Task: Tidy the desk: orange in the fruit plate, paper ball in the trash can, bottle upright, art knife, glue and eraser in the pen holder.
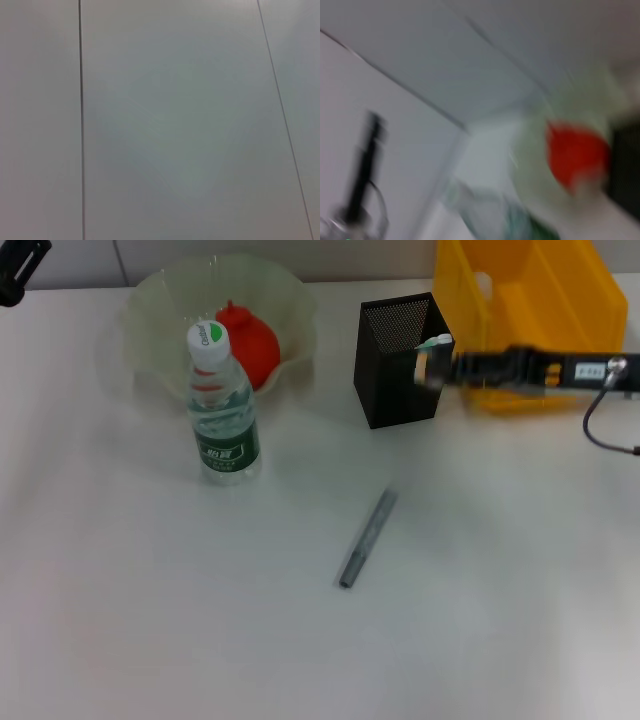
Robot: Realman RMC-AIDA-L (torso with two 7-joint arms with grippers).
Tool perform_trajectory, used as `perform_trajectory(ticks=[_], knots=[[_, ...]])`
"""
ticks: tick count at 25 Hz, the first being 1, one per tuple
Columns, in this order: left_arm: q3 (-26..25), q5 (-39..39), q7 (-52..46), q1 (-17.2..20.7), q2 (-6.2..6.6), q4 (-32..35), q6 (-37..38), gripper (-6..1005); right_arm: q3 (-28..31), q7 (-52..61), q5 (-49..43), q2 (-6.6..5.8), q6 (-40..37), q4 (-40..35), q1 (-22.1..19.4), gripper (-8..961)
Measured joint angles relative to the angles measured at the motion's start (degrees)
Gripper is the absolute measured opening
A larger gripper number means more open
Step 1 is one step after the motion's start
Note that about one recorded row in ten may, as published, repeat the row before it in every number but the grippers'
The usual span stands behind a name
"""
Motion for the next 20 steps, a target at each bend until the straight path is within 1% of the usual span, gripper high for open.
perform_trajectory(ticks=[1, 2, 3, 4, 5, 6, 8, 9, 10, 14, 16, 20], knots=[[0.0, 0.0, 0.0, 0.0, 0.0, 0.0, 0.0, 619, 0.44, -4.32, 2.87, 0.04, 0.77, 1.56, -0.33, 401], [0.02, -0.02, 0.0, -0.34, 0.04, 0.31, -0.14, 619, 0.85, -12.94, 7.89, 0.49, 2.95, 4.25, -0.81, 404], [0.02, -0.02, 0.0, -0.34, 0.04, 0.31, -0.14, 619, 0.85, -12.94, 7.89, 0.49, 2.95, 4.25, -0.81, 407], [-0.01, -0.08, 0.0, -0.92, 0.08, 0.45, -0.16, 619, 0.81, -21.43, 11.53, 1.2, 6.23, 6.05, -1.01, 410], [-0.01, -0.08, 0.0, -0.99, 0.1, 0.45, -0.21, 619, 0.71, -24.86, 12.9, 1.43, 8.11, 7.01, -0.82, 413], [-0.01, -0.08, 0.0, -0.99, 0.1, 0.45, -0.21, 619, 0.71, -24.86, 12.9, 1.43, 8.11, 7.01, -0.82, 416], [-0.02, -0.08, 0.0, -1.05, 0.13, 0.46, -0.24, 619, 0.5, -30.68, 14.58, 1.53, 12.12, 9.34, 0.13, 423], [-0.02, -0.08, 0.0, -1.05, 0.13, 0.46, -0.24, 619, 0.46, -34.35, 14.92, 1.52, 15.44, 10.86, 1.18, 426], [-0.04, -0.08, 0.03, -1.07, 0.14, 0.47, -0.28, 619, 0.46, -34.35, 14.92, 1.52, 15.44, 10.86, 1.18, 429], [-0.04, -0.08, 0.04, -1.01, 0.13, 0.34, -0.29, 619, -0.14, -38.1, 14.59, 1.49, 21.79, 12.55, 3.08, 441], [-0.04, -0.12, 0.06, -0.89, 0.06, 0.17, -0.29, 619, -0.44, -38.26, 14.45, 1.48, 22.54, 12.8, 3.39, 447], [-0.04, -0.22, 0.06, -0.85, 0.01, 0.09, -0.29, 619, -3.71, -38.36, 14.34, 1.43, 26.6, 13.33, 4.22, 460]])
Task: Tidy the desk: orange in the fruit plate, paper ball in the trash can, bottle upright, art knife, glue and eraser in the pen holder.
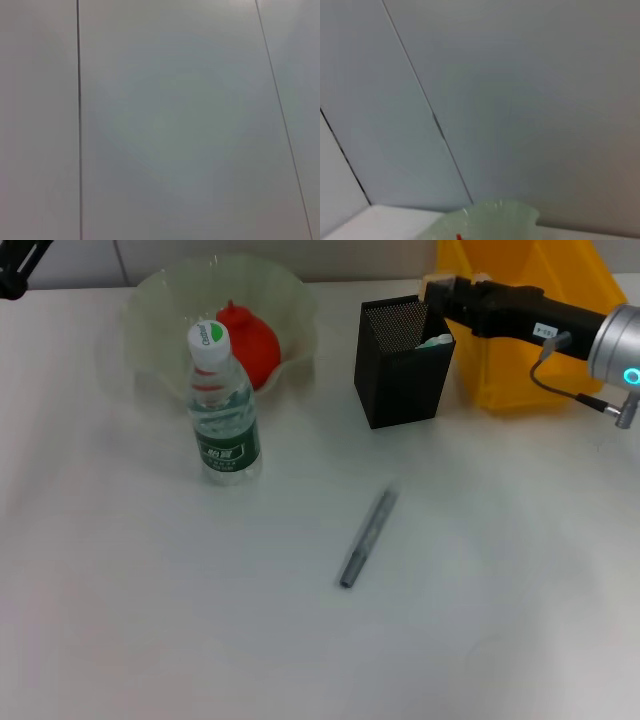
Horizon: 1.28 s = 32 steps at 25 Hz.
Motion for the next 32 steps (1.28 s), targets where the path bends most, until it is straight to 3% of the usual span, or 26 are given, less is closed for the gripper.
perform_trajectory(ticks=[10, 22, 24, 25, 28, 29, 30, 32], knots=[[0.19, -0.03, -0.14, 0.07, -0.23, -0.16, 0.41, 619, -5.46, -0.24, 0.0, 0.04, 5.04, 0.29, 1.99, 491], [0.0, -0.02, -0.64, 1.15, -0.24, -0.22, 1.33, 619, -5.92, 2.52, 0.47, -0.05, 4.71, -0.42, 2.43, 528], [0.01, -0.02, -0.64, 1.15, -0.24, -0.21, 1.33, 619, -5.96, 4.03, 0.28, -0.07, 4.5, -0.78, 2.43, 638], [0.0, -0.02, -0.64, 1.15, -0.24, -0.22, 1.33, 619, -6.13, 5.09, 0.21, -0.08, 4.24, -1.29, 2.32, 693], [0.0, -0.02, -0.63, 1.14, -0.23, -0.22, 1.36, 619, -9.3, 11.58, -0.97, -0.14, 2.22, -5.8, 1.28, 693], [0.0, -0.02, -0.58, 1.14, -0.24, -0.22, 1.39, 619, -13.56, 20.17, -4.57, -0.17, 1.31, -11.34, 0.23, 693], [0.0, -0.02, -0.58, 1.14, -0.24, -0.22, 1.39, 619, -13.56, 20.17, -4.57, -0.17, 1.31, -11.34, 0.23, 694], [0.0, -0.02, -0.45, 1.12, -0.23, -0.34, 1.42, 619, -18.48, 33.37, -12.46, -0.19, 0.55, -19.39, -0.68, 694]])
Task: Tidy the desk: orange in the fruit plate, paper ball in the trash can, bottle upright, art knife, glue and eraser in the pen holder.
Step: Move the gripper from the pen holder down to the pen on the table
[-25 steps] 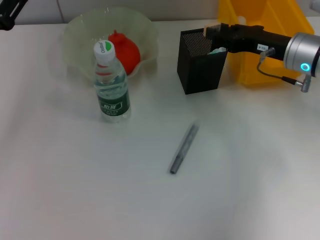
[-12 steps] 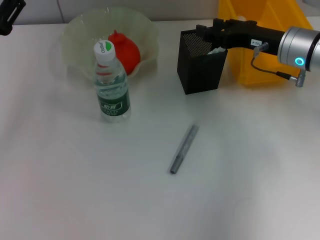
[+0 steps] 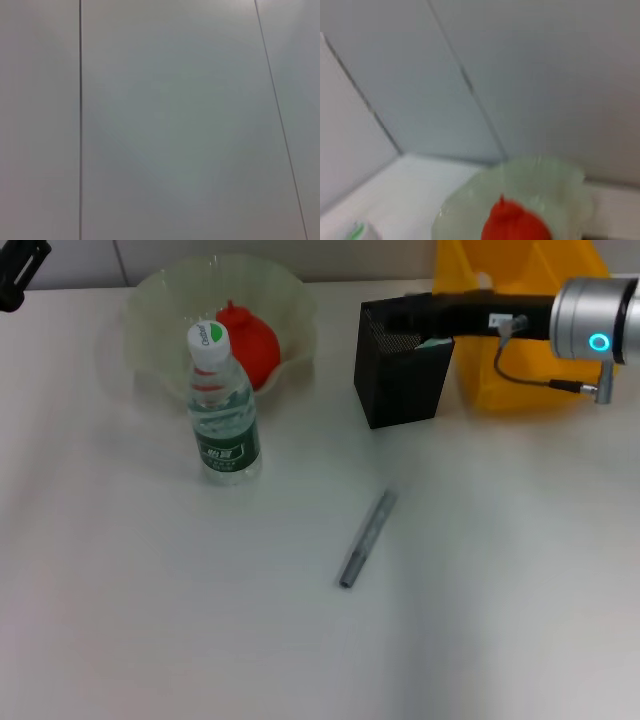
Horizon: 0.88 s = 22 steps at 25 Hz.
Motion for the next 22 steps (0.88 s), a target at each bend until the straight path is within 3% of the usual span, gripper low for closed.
perform_trajectory(ticks=[1, 2, 4, 6, 7, 8, 12, 15, 22], knots=[[0.0, 0.0, 0.0, 0.0, 0.0, 0.0, 0.0, 619, -1.77, 5.41, -4.07, 0.0, -0.68, -3.1, -0.17, 694], [0.0, 0.0, 0.18, -0.01, 0.0, -0.32, 0.07, 619, -5.31, 17.85, -12.88, 0.02, -3.41, -9.52, 0.21, 694], [0.0, 0.0, 0.26, -0.01, 0.0, -0.47, 0.15, 619, -6.44, 23.08, -16.8, 0.02, -5.32, -11.83, 0.81, 694], [0.0, 0.0, 0.26, -0.01, 0.0, -0.47, 0.15, 619, -7.67, 31.9, -24.28, 0.01, -10.36, -15.12, 3.05, 693], [0.01, 0.0, 0.28, -0.02, 0.0, -0.57, 0.28, 619, -8.32, 39.08, -30.76, 0.08, -16.12, -16.18, 6.27, 693], [0.0, 0.0, 0.29, -0.01, 0.0, -0.58, 0.39, 619, -8.32, 39.08, -30.76, 0.08, -16.12, -16.18, 6.27, 693], [0.14, 0.0, 0.33, -0.11, 0.0, -0.67, 0.61, 619, -8.44, 47.72, -39.17, 0.14, -23.76, -10.87, 15.73, 693], [0.18, 0.0, 0.61, -0.29, -0.01, -1.07, 0.7, 619, -8.17, 48.62, -40.56, 0.01, -25.1, -7.08, 19.43, 693], [0.01, -0.54, 1.05, -0.14, -0.01, -1.44, 1.04, 619, -7.85, 48.96, -44.91, 0.1, -23.71, -10.35, 18.28, 693]])
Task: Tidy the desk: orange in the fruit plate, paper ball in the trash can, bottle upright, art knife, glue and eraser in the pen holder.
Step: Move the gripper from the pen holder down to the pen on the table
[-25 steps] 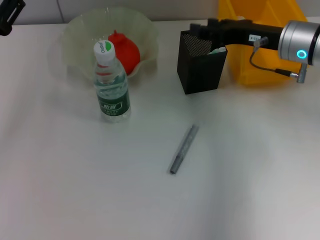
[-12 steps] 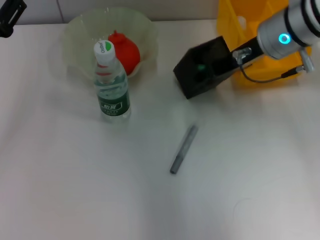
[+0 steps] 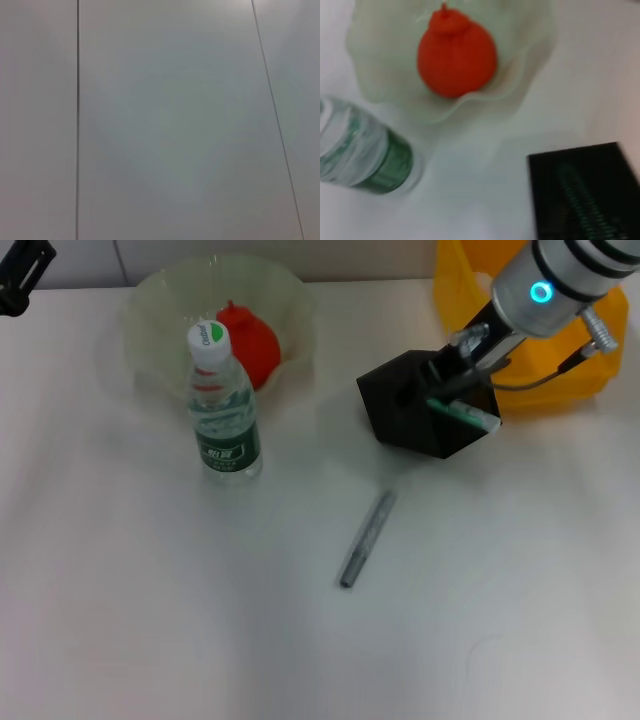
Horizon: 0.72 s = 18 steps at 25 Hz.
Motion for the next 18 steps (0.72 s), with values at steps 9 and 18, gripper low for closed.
perform_trajectory(ticks=[9, 18], knots=[[0.23, -0.13, 0.04, -0.34, 0.04, -0.02, -0.11, 618, 1.21, -1.69, -1.55, -0.19, 4.62, -1.94, -2.36, 694], [0.41, -0.18, 0.82, -1.09, 0.05, -1.24, -0.39, 618, 1.14, -6.25, -1.23, -0.12, 11.32, -3.35, -2.33, 694]])
